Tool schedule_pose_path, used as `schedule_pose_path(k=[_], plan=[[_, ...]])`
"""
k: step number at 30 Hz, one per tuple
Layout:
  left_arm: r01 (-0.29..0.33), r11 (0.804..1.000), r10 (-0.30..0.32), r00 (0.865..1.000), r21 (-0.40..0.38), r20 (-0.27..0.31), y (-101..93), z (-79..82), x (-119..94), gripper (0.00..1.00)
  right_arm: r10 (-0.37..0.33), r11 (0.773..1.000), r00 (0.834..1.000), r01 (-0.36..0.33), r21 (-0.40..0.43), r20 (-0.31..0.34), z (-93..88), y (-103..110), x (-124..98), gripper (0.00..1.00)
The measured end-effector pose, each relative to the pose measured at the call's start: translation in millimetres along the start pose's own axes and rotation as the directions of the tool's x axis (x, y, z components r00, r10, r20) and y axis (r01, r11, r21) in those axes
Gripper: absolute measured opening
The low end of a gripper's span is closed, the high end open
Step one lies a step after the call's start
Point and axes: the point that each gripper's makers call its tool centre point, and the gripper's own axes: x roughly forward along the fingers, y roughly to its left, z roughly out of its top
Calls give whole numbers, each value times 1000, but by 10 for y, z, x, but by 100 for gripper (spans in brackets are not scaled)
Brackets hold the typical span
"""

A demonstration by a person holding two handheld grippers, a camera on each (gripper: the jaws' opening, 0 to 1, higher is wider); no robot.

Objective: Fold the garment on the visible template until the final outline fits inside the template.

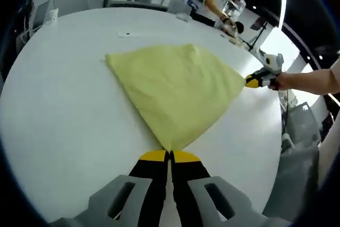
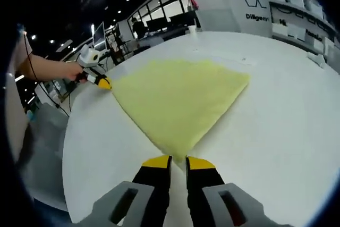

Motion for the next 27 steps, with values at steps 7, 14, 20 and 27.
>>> schedule_pose_path(k=[7,14,20,27], plan=[[-22,1000,22,1000,-1,0,96,-14,-42,0,10,985,999,-17,-173,-37,-40,13,-69,0],[-13,1000,13,1000,5,-19,120,-98,-86,0,43,971,996,-60,-230,-81,-140,111,-98,0],[7,1000,-7,1000,16,-10,33,-178,-135,0,68,981,994,-82,-178,-80,-205,281,-86,0],[10,999,-10,1000,31,-17,-10,-342,-199,0,57,985,996,-67,-158,-66,-291,385,-121,0]])
